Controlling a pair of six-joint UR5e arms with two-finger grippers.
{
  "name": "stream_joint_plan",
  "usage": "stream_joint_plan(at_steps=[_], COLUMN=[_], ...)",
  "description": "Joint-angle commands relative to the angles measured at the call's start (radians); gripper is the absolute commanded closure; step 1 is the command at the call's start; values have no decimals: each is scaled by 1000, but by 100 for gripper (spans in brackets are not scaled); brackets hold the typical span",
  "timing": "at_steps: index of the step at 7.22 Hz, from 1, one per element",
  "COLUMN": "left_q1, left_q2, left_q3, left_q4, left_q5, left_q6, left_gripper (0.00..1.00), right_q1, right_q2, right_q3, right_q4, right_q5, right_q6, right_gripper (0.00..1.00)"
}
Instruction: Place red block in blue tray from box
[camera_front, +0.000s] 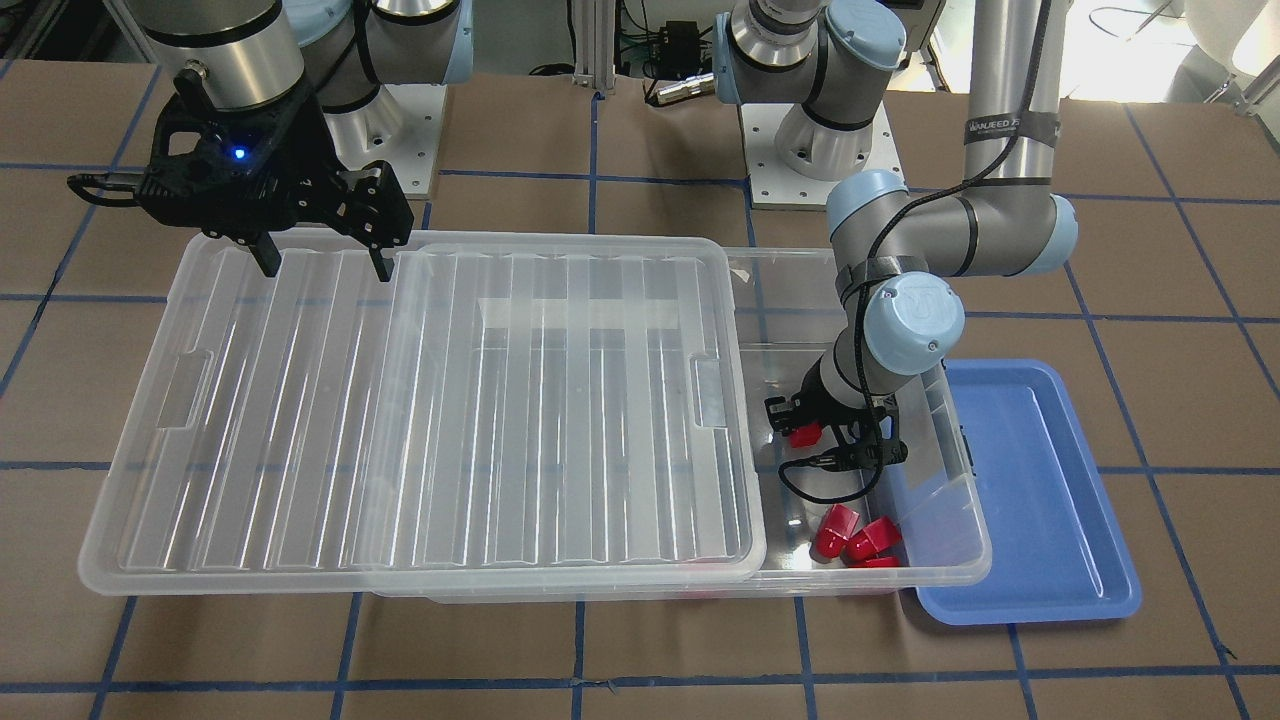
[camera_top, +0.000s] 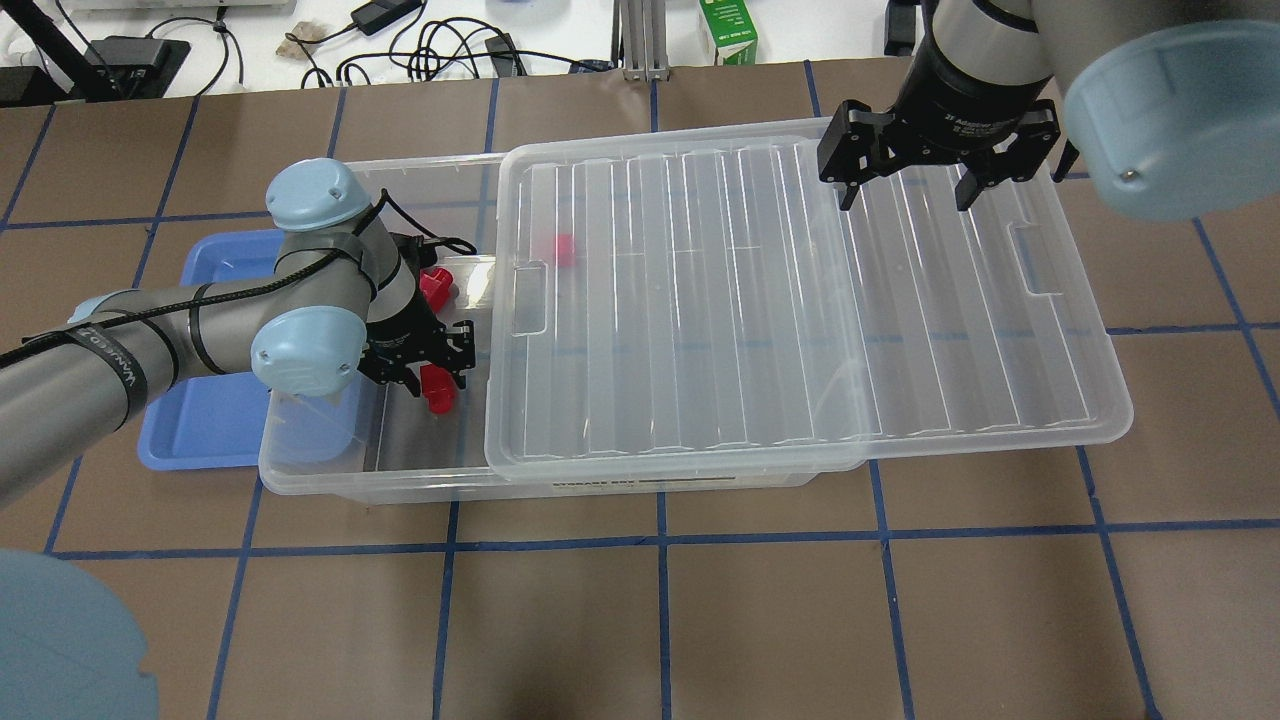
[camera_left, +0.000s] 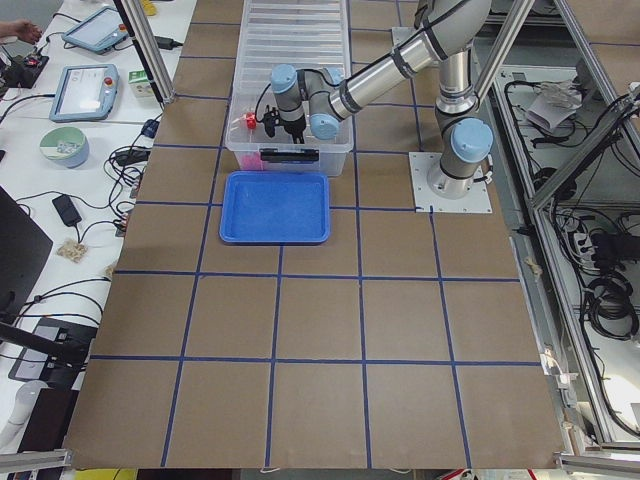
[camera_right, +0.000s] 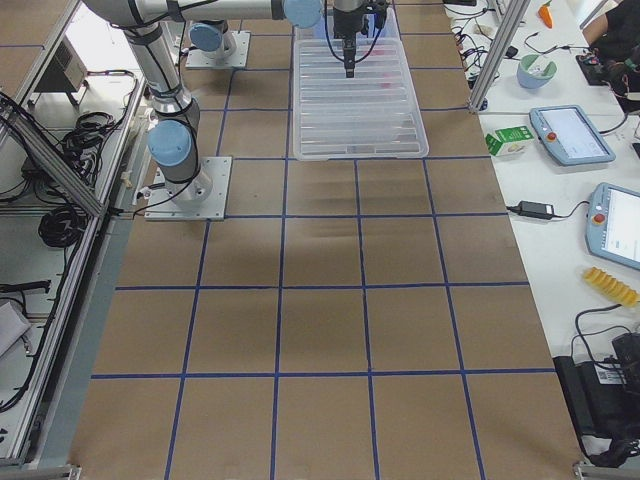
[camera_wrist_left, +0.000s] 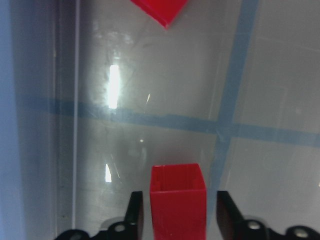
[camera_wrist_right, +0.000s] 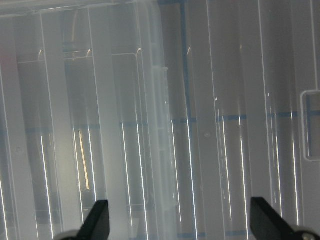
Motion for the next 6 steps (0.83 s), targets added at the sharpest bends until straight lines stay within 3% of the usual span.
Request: stream_joint_plan(at_steps=[1,3,6], left_q1=[0,6,9], left_q2=[6,54,138], left_q3=[9,43,277], left_q4=[0,-29,-361], left_q5=[4,9,3], left_q6=[5,13,26], left_gripper=[100,100,100], right_q1=[0,0,-1], right_q2=[0,0,2], right_q3=[0,2,2], right_q4=[0,2,0], right_q5=[0,-1,0], right_q6=[0,0,0], right_gripper=[0,0,0])
